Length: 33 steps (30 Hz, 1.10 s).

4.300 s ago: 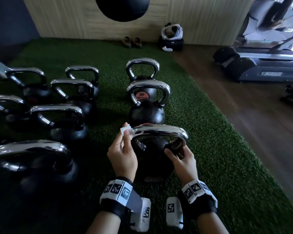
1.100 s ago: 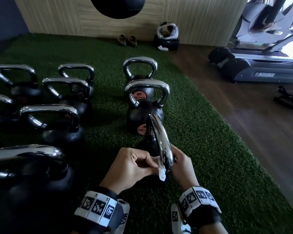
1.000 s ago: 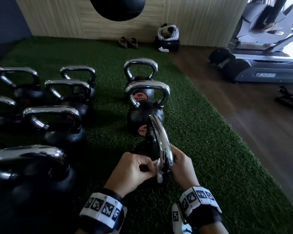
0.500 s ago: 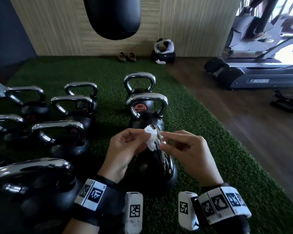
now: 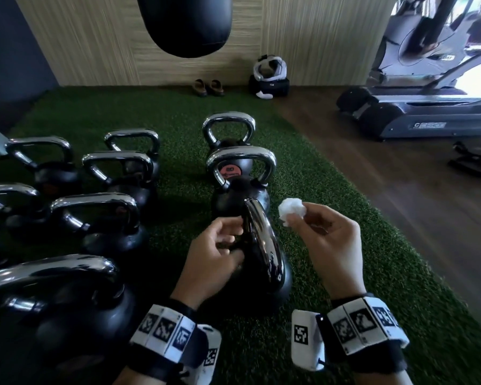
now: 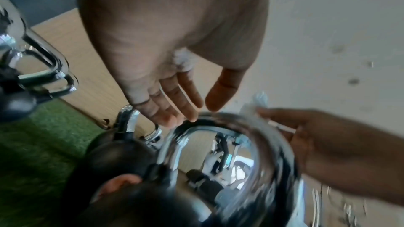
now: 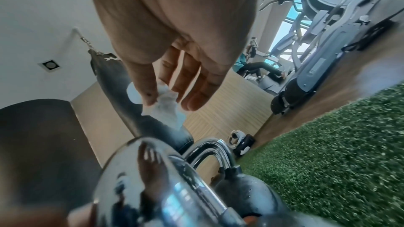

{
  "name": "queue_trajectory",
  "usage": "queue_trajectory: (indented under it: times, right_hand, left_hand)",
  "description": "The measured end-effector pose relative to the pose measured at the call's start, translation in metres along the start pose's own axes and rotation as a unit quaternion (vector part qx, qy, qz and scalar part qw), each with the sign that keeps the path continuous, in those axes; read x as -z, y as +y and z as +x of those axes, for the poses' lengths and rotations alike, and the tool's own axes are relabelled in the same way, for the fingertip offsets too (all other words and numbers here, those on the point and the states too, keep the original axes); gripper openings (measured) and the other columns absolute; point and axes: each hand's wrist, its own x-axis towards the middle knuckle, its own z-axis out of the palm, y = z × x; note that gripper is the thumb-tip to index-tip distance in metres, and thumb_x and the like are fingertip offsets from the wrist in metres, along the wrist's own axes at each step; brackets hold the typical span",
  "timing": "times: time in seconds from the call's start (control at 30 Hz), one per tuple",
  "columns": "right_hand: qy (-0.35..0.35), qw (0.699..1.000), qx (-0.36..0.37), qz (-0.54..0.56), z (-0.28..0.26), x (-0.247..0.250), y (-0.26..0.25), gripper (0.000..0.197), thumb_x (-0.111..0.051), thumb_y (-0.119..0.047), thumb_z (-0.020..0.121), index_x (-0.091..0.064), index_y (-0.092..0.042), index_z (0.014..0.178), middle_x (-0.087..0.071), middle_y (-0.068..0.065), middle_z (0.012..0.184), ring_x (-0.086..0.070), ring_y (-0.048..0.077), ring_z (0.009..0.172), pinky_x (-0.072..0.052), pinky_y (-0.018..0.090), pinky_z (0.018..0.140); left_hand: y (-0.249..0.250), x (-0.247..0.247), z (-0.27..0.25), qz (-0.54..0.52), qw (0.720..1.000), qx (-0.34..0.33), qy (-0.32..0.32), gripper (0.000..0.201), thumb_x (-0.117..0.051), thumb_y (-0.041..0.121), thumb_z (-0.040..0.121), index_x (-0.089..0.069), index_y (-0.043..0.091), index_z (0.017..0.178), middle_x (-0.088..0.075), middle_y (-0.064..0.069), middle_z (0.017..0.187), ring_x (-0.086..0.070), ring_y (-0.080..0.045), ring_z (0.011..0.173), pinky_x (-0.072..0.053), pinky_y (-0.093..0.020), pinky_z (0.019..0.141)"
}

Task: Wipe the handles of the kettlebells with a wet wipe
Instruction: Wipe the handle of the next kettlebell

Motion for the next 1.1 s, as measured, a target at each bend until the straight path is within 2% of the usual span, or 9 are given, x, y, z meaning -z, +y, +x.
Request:
queue_trajectory:
  times: [0.07, 0.13, 0.23, 0.4, 0.6, 0.73, 0.83, 0.93, 1.1]
  right_hand:
    - [0.014, 0.999, -0.028, 0.017, 0.0, 0.007, 0.008, 0.017, -0.087, -0.025, 0.08, -0.08, -0.021, 0.095, -0.078, -0.003, 0.081, -0.073, 0.017, 0.075, -0.062, 0.043, 0.074]
    - [0.018, 0.998, -0.058, 0.032, -0.001, 0.012, 0.018, 0.015, -0.085, -0.025, 0.08, -0.079, -0.021, 0.093, -0.079, 0.0, 0.082, -0.075, 0.027, 0.079, -0.062, 0.052, 0.078]
    - [0.027, 0.995, -0.09, 0.02, -0.001, 0.017, 0.033, 0.014, -0.086, -0.026, 0.08, -0.078, -0.022, 0.091, -0.079, 0.0, 0.083, -0.076, 0.033, 0.08, -0.061, 0.06, 0.08]
    - [0.031, 0.993, -0.113, -0.001, -0.004, 0.026, 0.05, 0.017, -0.086, -0.028, 0.081, -0.078, -0.022, 0.094, -0.079, -0.002, 0.085, -0.077, 0.027, 0.081, -0.062, 0.058, 0.081]
    - [0.012, 0.991, -0.13, -0.024, -0.006, 0.024, 0.06, 0.013, -0.085, -0.028, 0.081, -0.078, -0.027, 0.092, -0.079, -0.004, 0.085, -0.077, 0.023, 0.081, -0.062, 0.055, 0.081]
    - [0.0, 0.99, -0.14, -0.034, -0.007, 0.012, 0.058, 0.015, -0.084, -0.022, 0.084, -0.076, -0.029, 0.095, -0.079, -0.007, 0.085, -0.078, 0.018, 0.075, -0.063, 0.052, 0.078]
    - [0.0, 0.986, -0.165, -0.025, -0.006, 0.0, 0.063, 0.022, -0.084, -0.026, 0.083, -0.075, -0.029, 0.103, -0.079, -0.004, 0.084, -0.078, 0.02, 0.074, -0.063, 0.05, 0.078]
    - [0.003, 0.976, -0.212, -0.039, -0.002, -0.015, 0.073, 0.023, -0.082, -0.026, 0.085, -0.077, -0.026, 0.106, -0.079, -0.003, 0.088, -0.078, 0.016, 0.076, -0.065, 0.042, 0.076]
    - [-0.016, 0.962, -0.262, -0.08, 0.023, -0.044, 0.075, 0.018, -0.076, -0.022, 0.09, -0.078, -0.016, 0.107, -0.074, -0.006, 0.083, -0.075, 0.013, 0.079, -0.064, 0.035, 0.081]
  left_hand:
    - [-0.023, -0.008, -0.008, 0.098, 0.99, -0.008, -0.102, 0.098, -0.074, 0.038, 0.06, -0.04, 0.034, 0.152, -0.054, 0.015, 0.147, -0.046, 0.007, 0.134, -0.04, -0.025, 0.115]
    - [-0.043, -0.03, -0.013, 0.242, 0.955, -0.001, -0.173, 0.138, -0.083, 0.058, 0.058, -0.001, 0.025, 0.164, -0.011, 0.005, 0.171, -0.008, -0.011, 0.158, -0.015, -0.03, 0.127]
    - [-0.066, -0.07, -0.017, 0.355, 0.929, -0.003, -0.1, 0.157, -0.074, 0.085, 0.052, 0.027, 0.025, 0.158, 0.023, 0.001, 0.17, 0.02, -0.027, 0.157, -0.001, -0.05, 0.129]
    - [-0.084, -0.093, -0.012, 0.341, 0.934, -0.078, 0.076, 0.118, -0.062, 0.073, 0.066, -0.02, 0.013, 0.159, -0.036, -0.014, 0.161, -0.036, -0.033, 0.148, -0.037, -0.06, 0.115]
    - [-0.092, -0.081, -0.001, 0.337, 0.933, -0.119, 0.046, 0.111, -0.068, 0.065, 0.063, -0.039, 0.01, 0.155, -0.041, -0.008, 0.159, -0.038, -0.024, 0.148, -0.034, -0.048, 0.119]
    - [-0.091, -0.055, 0.008, 0.304, 0.934, -0.188, -0.022, 0.064, -0.076, 0.055, 0.066, -0.07, 0.022, 0.121, -0.057, 0.004, 0.142, -0.047, -0.014, 0.137, -0.042, -0.035, 0.113]
    - [-0.08, -0.028, 0.015, 0.183, 0.961, -0.187, -0.088, 0.083, -0.092, 0.034, 0.061, -0.046, 0.051, 0.128, -0.058, 0.012, 0.134, -0.059, -0.004, 0.12, -0.047, -0.02, 0.106]
    - [-0.08, -0.02, 0.024, 0.165, 0.953, -0.204, -0.153, 0.112, -0.095, 0.031, 0.061, -0.026, 0.069, 0.14, -0.051, 0.014, 0.144, -0.05, -0.001, 0.134, -0.034, -0.016, 0.116]
    - [-0.095, -0.019, 0.031, 0.135, 0.958, -0.189, -0.166, 0.11, -0.099, 0.042, 0.059, -0.033, 0.053, 0.145, -0.052, 0.006, 0.146, -0.049, -0.013, 0.14, -0.04, -0.044, 0.118]
